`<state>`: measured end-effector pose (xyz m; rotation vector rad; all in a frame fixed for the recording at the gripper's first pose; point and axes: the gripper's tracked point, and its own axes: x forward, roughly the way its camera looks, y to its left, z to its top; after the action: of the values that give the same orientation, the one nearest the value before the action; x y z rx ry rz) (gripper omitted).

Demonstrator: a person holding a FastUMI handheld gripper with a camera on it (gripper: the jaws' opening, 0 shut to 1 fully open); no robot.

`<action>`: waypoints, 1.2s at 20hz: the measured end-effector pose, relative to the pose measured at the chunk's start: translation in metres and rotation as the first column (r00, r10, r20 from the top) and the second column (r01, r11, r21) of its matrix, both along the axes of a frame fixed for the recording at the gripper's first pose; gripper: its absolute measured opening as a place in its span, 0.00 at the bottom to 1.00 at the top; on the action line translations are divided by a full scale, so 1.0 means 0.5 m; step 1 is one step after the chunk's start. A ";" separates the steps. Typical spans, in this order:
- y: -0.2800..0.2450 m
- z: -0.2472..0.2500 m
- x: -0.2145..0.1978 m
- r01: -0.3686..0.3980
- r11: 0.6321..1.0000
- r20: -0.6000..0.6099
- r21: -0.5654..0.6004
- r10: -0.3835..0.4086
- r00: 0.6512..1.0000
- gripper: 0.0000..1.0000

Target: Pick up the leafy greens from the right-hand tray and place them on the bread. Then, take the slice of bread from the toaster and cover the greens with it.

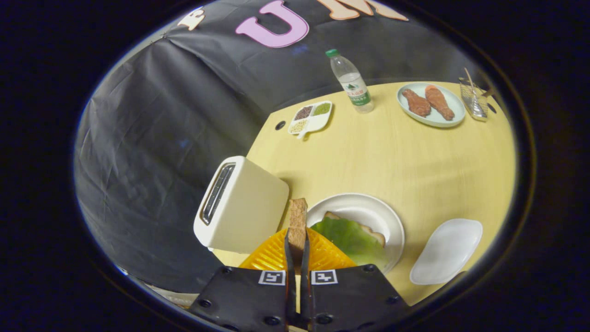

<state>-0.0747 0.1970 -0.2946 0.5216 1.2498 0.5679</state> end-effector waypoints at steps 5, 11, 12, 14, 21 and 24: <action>-0.026 -0.048 -0.021 0.031 0.999 -0.056 -0.010 -0.032 0.998 0.09; -0.055 -0.096 -0.040 0.035 0.998 -0.083 -0.054 -0.039 0.996 0.19; -0.067 -0.096 -0.043 0.035 0.997 -0.080 -0.062 -0.040 0.996 0.26; -0.077 -0.104 -0.062 0.029 0.997 -0.091 -0.075 -0.036 0.995 0.39; -0.110 -0.092 -0.057 0.039 0.995 -0.058 -0.088 -0.044 0.997 0.87; -0.128 -0.067 -0.047 0.060 0.995 -0.010 -0.085 -0.061 0.998 1.00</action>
<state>-0.0980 0.1331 -0.3281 0.4906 1.2607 0.4592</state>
